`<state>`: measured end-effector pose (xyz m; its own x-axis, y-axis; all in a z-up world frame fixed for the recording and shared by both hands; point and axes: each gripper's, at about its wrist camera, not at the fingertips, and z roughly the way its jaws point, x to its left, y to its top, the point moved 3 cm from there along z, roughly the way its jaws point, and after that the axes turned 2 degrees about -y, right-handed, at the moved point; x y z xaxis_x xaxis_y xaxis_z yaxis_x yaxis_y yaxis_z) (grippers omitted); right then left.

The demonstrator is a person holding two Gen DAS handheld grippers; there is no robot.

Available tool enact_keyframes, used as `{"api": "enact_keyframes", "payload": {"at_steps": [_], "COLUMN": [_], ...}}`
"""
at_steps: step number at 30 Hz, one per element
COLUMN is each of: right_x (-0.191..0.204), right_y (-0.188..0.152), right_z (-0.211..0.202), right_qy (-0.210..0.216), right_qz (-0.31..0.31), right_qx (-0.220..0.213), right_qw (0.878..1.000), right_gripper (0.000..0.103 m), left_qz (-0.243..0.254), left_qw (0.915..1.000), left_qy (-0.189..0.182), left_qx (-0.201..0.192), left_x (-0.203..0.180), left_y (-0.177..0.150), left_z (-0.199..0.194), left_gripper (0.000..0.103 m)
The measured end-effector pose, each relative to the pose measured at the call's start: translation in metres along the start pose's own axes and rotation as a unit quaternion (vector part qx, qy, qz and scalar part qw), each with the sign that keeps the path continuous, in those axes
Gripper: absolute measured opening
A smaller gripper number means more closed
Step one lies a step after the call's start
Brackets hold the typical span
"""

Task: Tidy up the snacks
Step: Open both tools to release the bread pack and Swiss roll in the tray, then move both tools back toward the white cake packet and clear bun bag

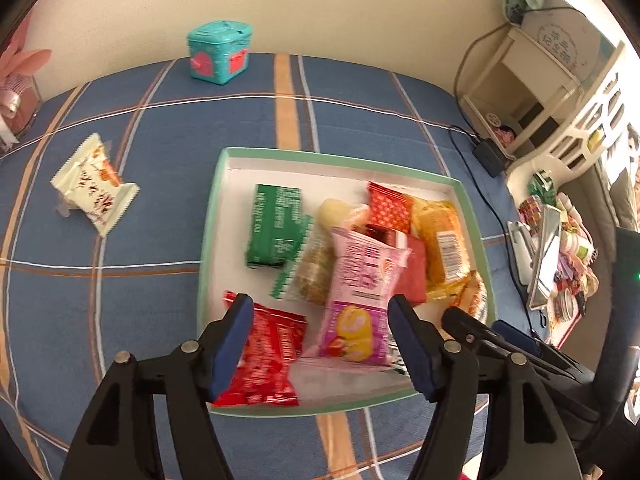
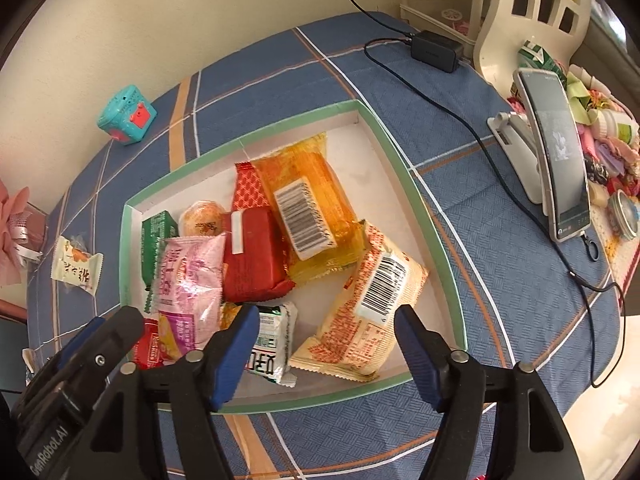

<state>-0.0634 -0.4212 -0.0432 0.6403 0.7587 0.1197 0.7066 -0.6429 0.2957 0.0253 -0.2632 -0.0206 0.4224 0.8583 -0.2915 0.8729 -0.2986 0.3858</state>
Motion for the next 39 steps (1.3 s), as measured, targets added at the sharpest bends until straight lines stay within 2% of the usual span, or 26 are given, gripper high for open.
{"api": "enact_keyframes", "payload": {"at_steps": [2, 4, 9, 13, 18, 21, 25, 29, 32, 39], "right_x": [0.007, 0.017, 0.041, 0.062, 0.084, 0.097, 0.11, 0.119, 0.125, 0.143], "right_y": [0.0, -0.001, -0.004, -0.007, -0.012, -0.015, -0.019, -0.021, -0.022, -0.026], "right_z": [-0.003, -0.008, -0.016, -0.019, -0.022, -0.022, -0.023, -0.022, -0.021, -0.019], "right_qy": [0.005, 0.01, 0.018, 0.025, 0.034, 0.038, 0.042, 0.044, 0.046, 0.062], "right_qz": [-0.01, -0.024, -0.05, -0.071, -0.089, -0.099, -0.109, -0.115, -0.116, -0.123], "right_qx": [-0.005, -0.012, -0.023, -0.027, -0.031, -0.034, -0.038, -0.039, -0.038, -0.043], "right_qw": [1.0, 1.0, 0.998, 0.997, 0.995, 0.994, 0.992, 0.992, 0.991, 0.989], "right_gripper": [0.08, 0.081, 0.083, 0.091, 0.091, 0.092, 0.101, 0.102, 0.103, 0.103], "left_qz": [-0.008, -0.019, -0.047, -0.066, -0.089, -0.101, -0.122, -0.135, -0.144, -0.16], "left_qw": [0.9999, 0.9994, 0.9975, 0.9951, 0.9921, 0.9893, 0.9861, 0.9836, 0.9822, 0.9782], "left_qy": [0.015, 0.028, 0.049, 0.068, 0.081, 0.098, 0.102, 0.108, 0.108, 0.112], "left_qx": [-0.002, -0.006, -0.017, -0.027, -0.037, -0.04, -0.048, -0.051, -0.053, -0.069], "left_x": [0.012, 0.024, 0.056, 0.077, 0.102, 0.117, 0.134, 0.148, 0.158, 0.179], "left_y": [0.002, 0.004, 0.008, 0.008, 0.007, 0.006, 0.005, 0.004, 0.002, 0.001], "left_z": [-0.002, -0.005, -0.011, -0.017, -0.023, -0.026, -0.031, -0.036, -0.039, -0.051], "left_gripper": [0.074, 0.082, 0.087, 0.091, 0.091, 0.095, 0.096, 0.096, 0.102, 0.102]}}
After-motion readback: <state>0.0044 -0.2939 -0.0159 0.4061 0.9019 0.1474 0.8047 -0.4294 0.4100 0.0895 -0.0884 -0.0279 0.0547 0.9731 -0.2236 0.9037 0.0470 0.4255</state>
